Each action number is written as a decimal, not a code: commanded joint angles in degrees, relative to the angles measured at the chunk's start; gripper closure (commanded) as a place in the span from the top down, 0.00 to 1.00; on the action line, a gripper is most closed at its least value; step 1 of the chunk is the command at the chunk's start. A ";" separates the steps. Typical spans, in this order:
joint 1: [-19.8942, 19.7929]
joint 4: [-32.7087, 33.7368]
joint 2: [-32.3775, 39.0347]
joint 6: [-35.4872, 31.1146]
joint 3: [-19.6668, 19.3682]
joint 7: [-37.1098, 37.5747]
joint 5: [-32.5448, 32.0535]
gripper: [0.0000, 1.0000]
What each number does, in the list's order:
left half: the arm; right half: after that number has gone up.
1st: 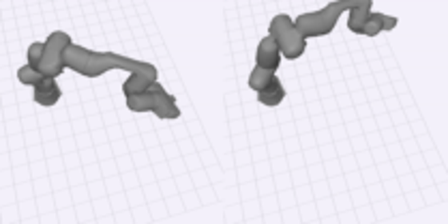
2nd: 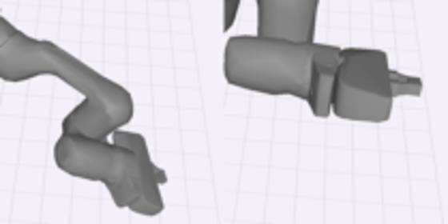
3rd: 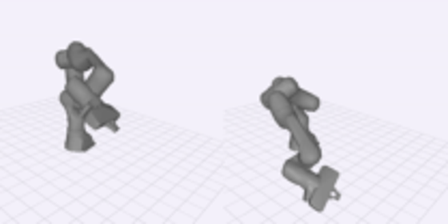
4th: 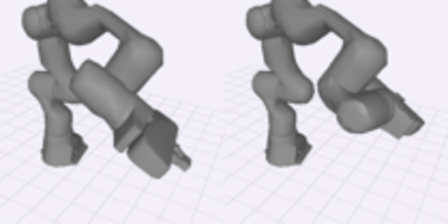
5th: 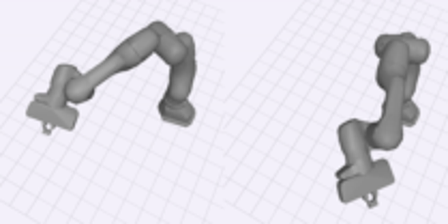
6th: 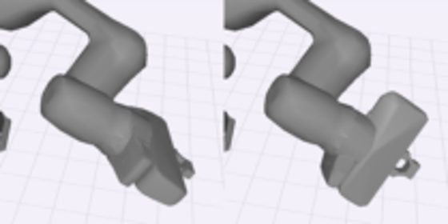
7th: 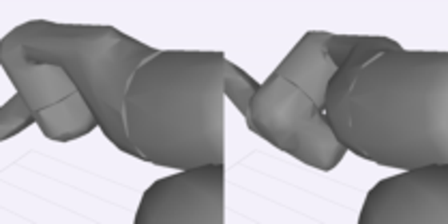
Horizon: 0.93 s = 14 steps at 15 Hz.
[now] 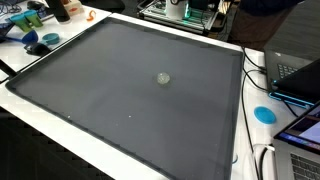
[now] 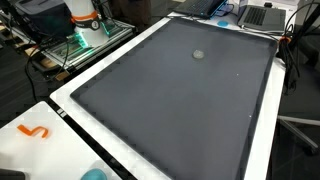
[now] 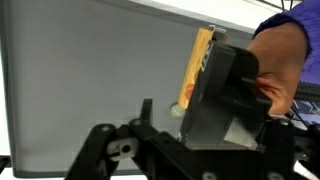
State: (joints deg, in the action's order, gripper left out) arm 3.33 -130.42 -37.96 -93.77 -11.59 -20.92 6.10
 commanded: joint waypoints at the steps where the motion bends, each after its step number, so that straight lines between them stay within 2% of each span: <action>1: -0.96 -0.71 -0.52 -0.93 0.58 -0.80 0.59 0.58; 4: -0.87 -0.32 -0.21 -0.57 0.80 -0.90 0.31 0.33; 6: -0.84 -0.16 -0.05 -0.48 0.89 -0.97 0.22 0.24; 8: -0.81 -0.16 0.00 -0.54 0.86 -1.05 0.33 0.24; 9: -0.89 0.06 0.23 -0.08 1.06 -0.49 0.37 0.49; 14: -0.89 0.00 0.47 -0.08 1.07 -0.67 0.37 0.49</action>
State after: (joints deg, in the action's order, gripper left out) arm 3.28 -130.54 -37.64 -93.99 -11.11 -21.21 6.09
